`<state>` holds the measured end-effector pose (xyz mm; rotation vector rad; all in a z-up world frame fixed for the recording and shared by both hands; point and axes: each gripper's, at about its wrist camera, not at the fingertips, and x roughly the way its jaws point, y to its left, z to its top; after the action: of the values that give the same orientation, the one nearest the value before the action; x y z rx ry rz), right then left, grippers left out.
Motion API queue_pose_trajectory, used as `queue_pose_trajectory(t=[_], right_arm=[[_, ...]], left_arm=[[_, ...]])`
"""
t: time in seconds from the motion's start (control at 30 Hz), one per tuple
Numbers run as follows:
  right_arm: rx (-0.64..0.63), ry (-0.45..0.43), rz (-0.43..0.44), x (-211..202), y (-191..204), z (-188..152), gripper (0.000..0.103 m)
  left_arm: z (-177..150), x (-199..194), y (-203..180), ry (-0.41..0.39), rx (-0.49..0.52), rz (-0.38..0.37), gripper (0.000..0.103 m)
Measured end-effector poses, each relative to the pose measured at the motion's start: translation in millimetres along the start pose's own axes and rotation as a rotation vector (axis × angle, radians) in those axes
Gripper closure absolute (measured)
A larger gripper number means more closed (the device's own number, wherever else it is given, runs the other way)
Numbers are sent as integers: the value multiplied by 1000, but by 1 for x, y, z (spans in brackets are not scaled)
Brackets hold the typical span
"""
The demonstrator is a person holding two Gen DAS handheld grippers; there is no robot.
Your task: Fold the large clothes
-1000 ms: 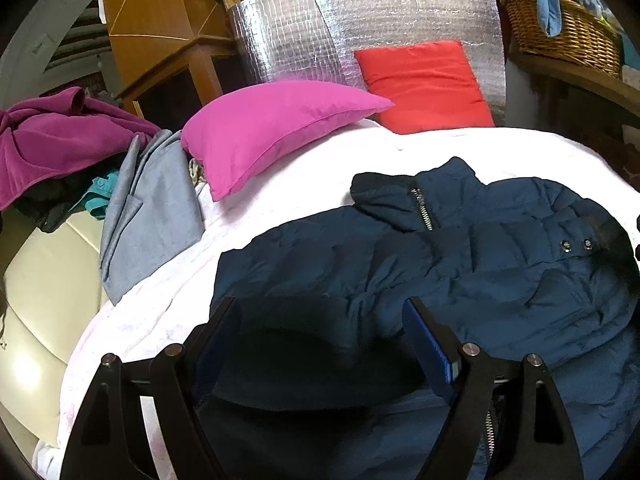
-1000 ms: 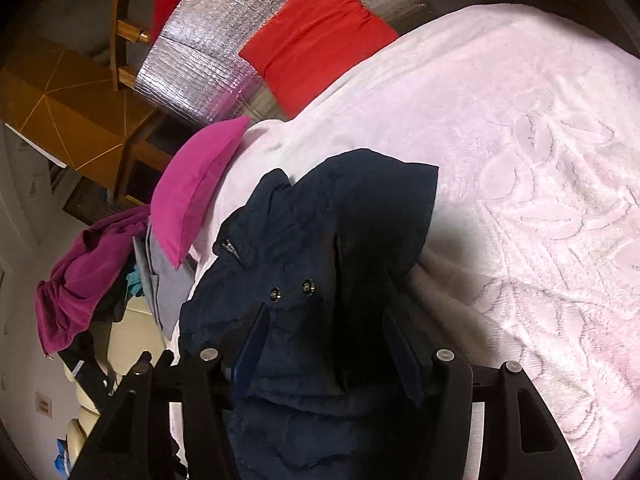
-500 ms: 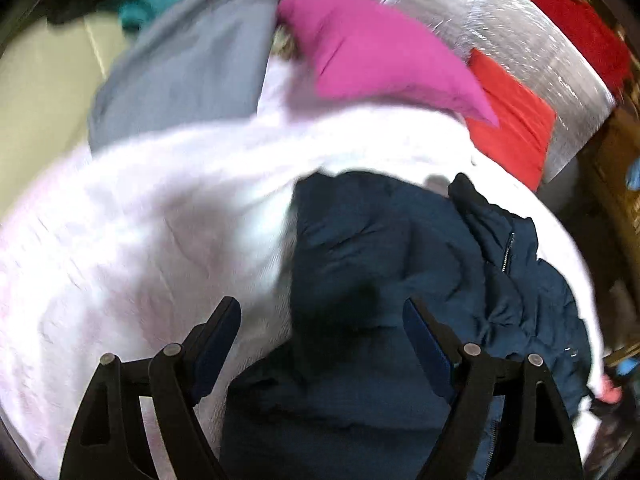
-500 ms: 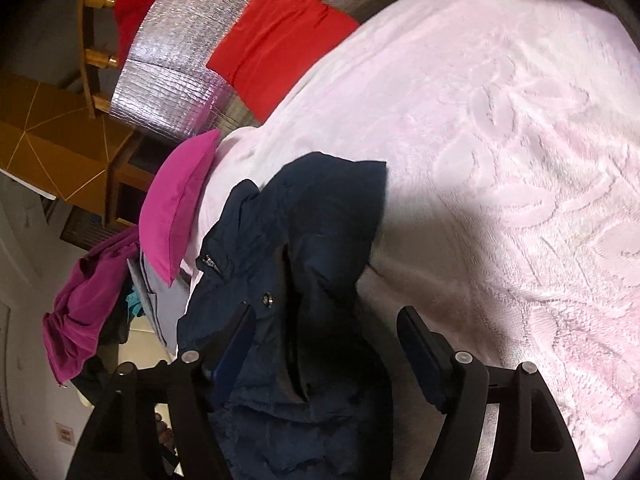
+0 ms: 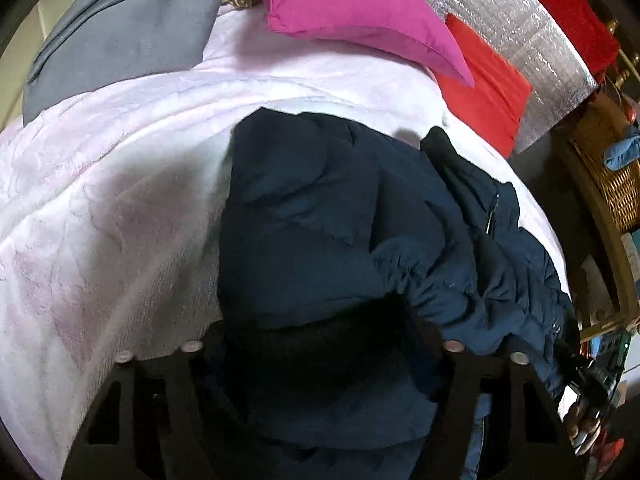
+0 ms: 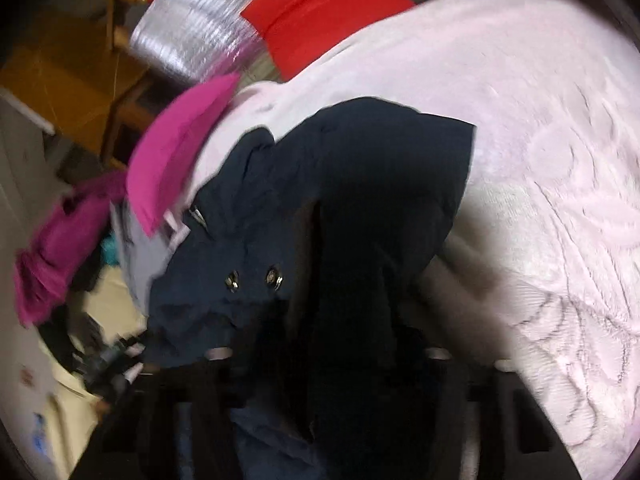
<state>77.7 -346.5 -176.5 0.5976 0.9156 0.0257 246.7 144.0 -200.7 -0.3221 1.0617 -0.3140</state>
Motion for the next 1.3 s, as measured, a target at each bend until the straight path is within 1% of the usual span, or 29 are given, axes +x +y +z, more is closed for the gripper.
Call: queue_pose_trajectory(t=[0.03, 0.07, 0.1, 0.13, 0.2, 0.23, 0.27, 0.3, 0.33, 0.4, 0.47, 0.5, 0.53, 0.6, 0.67, 0.7, 0.77, 0.83, 0.93, 0.97, 1.07, 1.13, 1.17, 1.23, 1.3], right_arm=[[-36, -33, -25, -4, 9, -1, 69], [-62, -60, -40, -8, 15, -2, 71], [-120, -121, -62, -18, 30, -3, 73], [-159, -168, -74, -26, 39, -4, 74], [-192, -236, -85, -35, 49, -5, 74], [-190, -239, -93, -34, 49, -5, 74], [-176, -198, -138, -21, 42, -2, 74], [-150, -152, -171, -10, 34, -1, 74], [-93, -93, -179, 3, 19, 0, 74], [-24, -72, -120, 4, 6, 2, 71], [11, -73, -89, -10, 4, 3, 67], [23, -77, -66, -16, 3, 2, 56], [30, -84, -40, -22, 1, 0, 40], [35, -113, -15, -38, -2, -8, 28], [26, -106, 2, -46, -7, -15, 28], [24, -91, 10, -52, -11, -21, 28], [25, -78, 24, -62, -16, -30, 28], [40, -71, 66, -76, -23, -42, 28], [102, -39, 143, -98, -44, -74, 28], [122, -24, 157, -103, -47, -85, 28], [177, 9, 203, -111, -59, -106, 28], [212, 19, 248, -119, -62, -117, 28], [226, 26, 266, -120, -62, -121, 28], [258, 59, 305, -122, -63, -131, 28], [274, 92, 317, -121, -63, -140, 28]], left_arm=[[0, -2, -2, -9, 6, 6, 43], [-1, -3, -4, -14, 12, 13, 47], [-1, -5, -6, -20, 19, 18, 49], [0, -7, -7, -25, 30, 23, 50], [2, -8, -10, -34, 49, 41, 50], [5, -6, -7, -28, 49, 52, 50], [5, -1, -5, -9, 46, 76, 49], [4, 2, -5, 3, 48, 90, 46], [5, 4, -6, 8, 51, 95, 45], [5, 3, -7, 21, 51, 106, 44], [2, -6, -4, 32, 40, 119, 44], [1, -12, -3, 31, 33, 128, 44], [-2, -19, -3, 28, 29, 132, 44], [-11, -38, -2, 11, 24, 137, 44], [-23, -62, 0, -12, 21, 116, 43], [-31, -74, 2, -23, 12, 98, 41], [-49, -92, 9, -46, -17, 67, 39], [-71, -107, 17, -49, -53, 54, 39], [-98, -116, 28, 23, -72, 15, 39], [-107, -120, 35, 46, -83, 9, 39], [-124, -127, 58, 114, -131, 29, 39], [-132, -128, 72, 182, -166, 7, 39], [-137, -126, 76, 230, -173, -8, 39], [-145, -122, 77, 299, -155, -25, 39], [-153, -121, 78, 351, -150, -12, 39]])
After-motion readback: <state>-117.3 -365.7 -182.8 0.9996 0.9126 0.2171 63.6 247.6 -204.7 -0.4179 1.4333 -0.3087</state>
